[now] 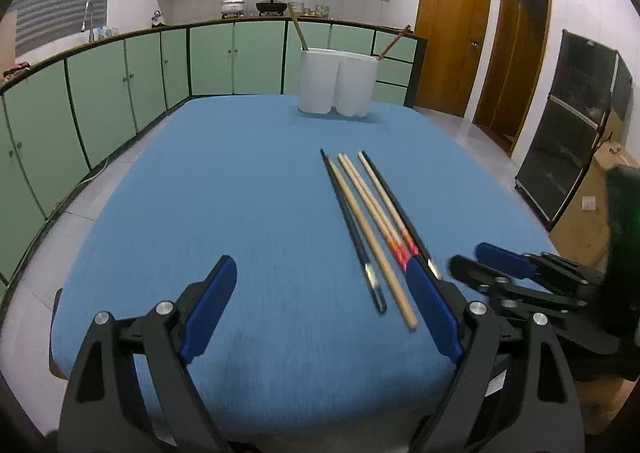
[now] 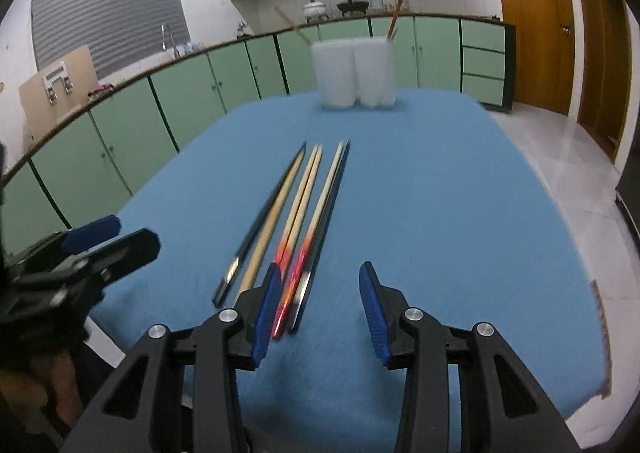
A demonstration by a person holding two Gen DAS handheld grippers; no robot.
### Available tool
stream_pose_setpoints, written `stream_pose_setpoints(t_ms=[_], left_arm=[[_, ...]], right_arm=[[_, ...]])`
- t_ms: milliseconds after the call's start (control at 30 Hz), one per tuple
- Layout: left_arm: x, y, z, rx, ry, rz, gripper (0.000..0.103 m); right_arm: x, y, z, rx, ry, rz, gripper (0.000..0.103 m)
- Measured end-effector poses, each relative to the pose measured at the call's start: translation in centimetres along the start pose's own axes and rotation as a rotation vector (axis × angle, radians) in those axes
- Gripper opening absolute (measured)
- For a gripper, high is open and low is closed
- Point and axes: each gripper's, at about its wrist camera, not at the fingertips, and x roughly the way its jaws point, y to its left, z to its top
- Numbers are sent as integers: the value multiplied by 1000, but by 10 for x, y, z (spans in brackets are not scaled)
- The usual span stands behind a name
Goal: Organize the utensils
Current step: 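Return both open tools to the remaining chopsticks, then grasp a black chopstick with the right tool while the left tool grasps another black chopstick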
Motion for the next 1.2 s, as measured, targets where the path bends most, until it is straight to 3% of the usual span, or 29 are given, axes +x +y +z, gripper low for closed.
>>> stream_pose_setpoints(t_ms=[200,500,733,1000,1067,1133,1200], left_arm=[[6,5,-5,-12,11,14,84],[29,-7,-16,22,74,3,84],[48,-15,-23,74,127,56,84],[51,-18,-24,77,102,86,83],[50,-19,-26,72,91,88,75],[49,-19,-25,66,80,85,54],[48,-19,-25,61,72,74,40]], right_arm=[[6,8,-6,-61,-7,-47,44],[-8,-39,-6,31,-11,-89,47],[-3,-31,-8,-18,-6,-74,48],[2,-25,-13,-78,-33,-93,47],[4,-25,-12,-93,-40,-94,40],[4,-27,-11,-83,-44,-96,24],[5,-31,-10,-62,-48,-105,13]])
